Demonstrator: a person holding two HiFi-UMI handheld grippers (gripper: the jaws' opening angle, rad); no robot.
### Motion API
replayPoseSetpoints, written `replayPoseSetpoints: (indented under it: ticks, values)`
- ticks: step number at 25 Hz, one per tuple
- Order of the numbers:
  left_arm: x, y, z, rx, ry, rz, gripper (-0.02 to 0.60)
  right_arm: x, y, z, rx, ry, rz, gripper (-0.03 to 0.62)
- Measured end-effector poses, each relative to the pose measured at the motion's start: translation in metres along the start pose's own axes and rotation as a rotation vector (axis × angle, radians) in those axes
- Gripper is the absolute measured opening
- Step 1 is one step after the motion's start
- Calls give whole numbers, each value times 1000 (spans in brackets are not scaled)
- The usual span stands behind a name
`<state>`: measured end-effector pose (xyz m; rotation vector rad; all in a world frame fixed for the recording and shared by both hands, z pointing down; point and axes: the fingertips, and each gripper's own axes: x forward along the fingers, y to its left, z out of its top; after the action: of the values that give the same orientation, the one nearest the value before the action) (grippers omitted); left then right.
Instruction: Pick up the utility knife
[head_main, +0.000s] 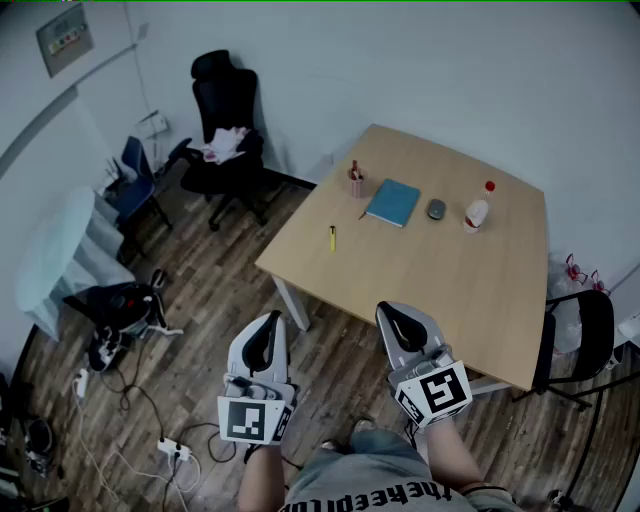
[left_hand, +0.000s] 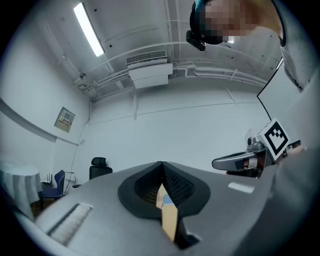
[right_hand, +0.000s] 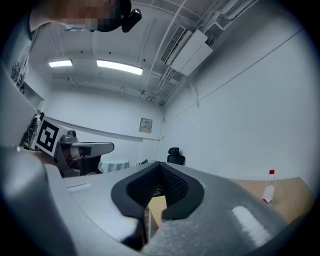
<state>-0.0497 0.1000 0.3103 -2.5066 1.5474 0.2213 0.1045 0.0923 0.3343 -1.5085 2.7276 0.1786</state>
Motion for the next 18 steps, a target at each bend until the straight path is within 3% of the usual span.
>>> replayPoseSetpoints:
  ticks: [18]
  values:
    - [25, -21, 2, 29, -1, 39, 11, 5, -34, 0, 9, -27, 38, 2]
